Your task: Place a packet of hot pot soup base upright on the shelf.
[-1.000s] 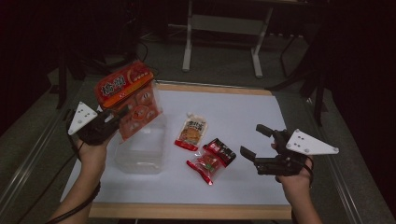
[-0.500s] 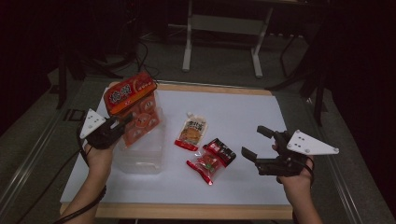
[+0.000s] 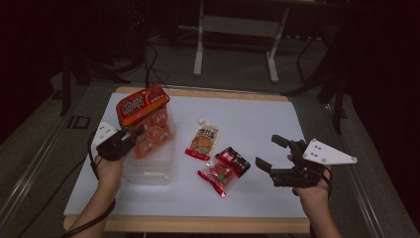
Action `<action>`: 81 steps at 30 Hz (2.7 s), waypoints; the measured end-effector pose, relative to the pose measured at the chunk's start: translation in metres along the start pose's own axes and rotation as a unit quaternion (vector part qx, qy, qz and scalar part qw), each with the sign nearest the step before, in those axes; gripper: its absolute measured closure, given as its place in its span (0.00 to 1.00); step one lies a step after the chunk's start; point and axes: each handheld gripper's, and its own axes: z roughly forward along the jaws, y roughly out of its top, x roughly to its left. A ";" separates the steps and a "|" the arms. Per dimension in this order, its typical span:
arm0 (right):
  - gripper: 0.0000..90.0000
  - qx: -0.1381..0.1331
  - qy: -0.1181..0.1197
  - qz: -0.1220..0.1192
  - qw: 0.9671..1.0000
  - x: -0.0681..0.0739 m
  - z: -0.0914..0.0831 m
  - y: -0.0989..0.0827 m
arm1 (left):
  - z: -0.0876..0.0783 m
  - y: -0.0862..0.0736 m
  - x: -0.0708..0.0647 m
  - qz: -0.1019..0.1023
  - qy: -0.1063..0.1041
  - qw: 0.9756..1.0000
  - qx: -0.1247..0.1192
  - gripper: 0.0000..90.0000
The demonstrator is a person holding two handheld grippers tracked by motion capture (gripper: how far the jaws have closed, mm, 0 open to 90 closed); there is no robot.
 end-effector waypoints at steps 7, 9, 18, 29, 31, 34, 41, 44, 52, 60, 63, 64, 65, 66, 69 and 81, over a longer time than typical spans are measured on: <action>0.15 0.001 0.001 0.001 1.000 0.000 0.001 -0.002 | 0.000 0.000 0.001 0.001 0.000 1.000 0.004 0.79; 0.15 0.001 0.004 0.004 1.000 -0.001 0.001 -0.003 | 0.002 0.000 0.003 -0.005 -0.002 1.000 0.010 0.79; 0.15 0.000 0.009 0.010 1.000 -0.001 0.003 -0.004 | 0.005 0.002 0.014 -0.026 -0.016 0.999 0.023 0.79; 0.15 0.003 0.012 0.013 1.000 0.000 0.005 -0.007 | 0.005 -0.001 0.026 -0.033 -0.027 0.999 0.025 0.74; 0.15 0.004 0.012 0.014 1.000 0.000 0.005 -0.007 | 0.005 -0.002 0.025 -0.024 -0.029 0.999 0.022 0.70; 0.15 0.004 0.013 0.015 1.000 -0.001 0.005 -0.008 | 0.005 -0.002 0.024 -0.009 -0.021 0.999 0.027 0.56; 0.15 0.005 0.013 0.015 1.000 0.000 0.005 -0.008 | 0.004 0.001 0.023 -0.031 -0.002 0.999 0.027 0.29; 0.15 0.006 0.011 0.016 1.000 -0.001 0.004 -0.008 | 0.003 0.003 0.021 -0.020 0.003 1.000 0.020 0.18; 0.15 0.007 0.010 0.019 1.000 -0.001 0.003 -0.010 | -0.004 0.007 0.018 -0.028 -0.001 0.999 0.021 0.07; 0.17 0.009 0.012 0.018 1.000 -0.002 0.003 -0.011 | -0.019 0.008 0.015 -0.027 -0.006 0.999 0.037 0.02; 0.18 0.011 0.008 0.014 1.000 -0.002 0.004 -0.012 | -0.026 0.009 0.012 -0.024 -0.007 0.999 0.040 0.02; 0.18 0.014 0.007 0.014 1.000 -0.002 0.004 -0.013 | -0.029 0.009 0.012 -0.020 -0.007 0.999 0.040 0.02; 0.18 0.017 0.009 0.017 1.000 -0.002 0.005 -0.013 | -0.032 0.009 0.011 -0.021 -0.009 0.999 0.036 0.02; 0.18 0.020 0.010 0.020 1.000 -0.002 0.005 -0.014 | -0.035 0.009 0.010 -0.023 -0.010 0.999 0.036 0.02; 0.18 0.029 0.005 0.012 0.999 -0.002 0.008 -0.015 | -0.043 0.009 0.008 -0.022 -0.014 0.999 0.032 0.02; 0.18 0.034 0.006 0.008 0.999 -0.001 0.011 -0.021 | -0.073 0.007 -0.010 -0.014 -0.032 0.999 0.008 0.02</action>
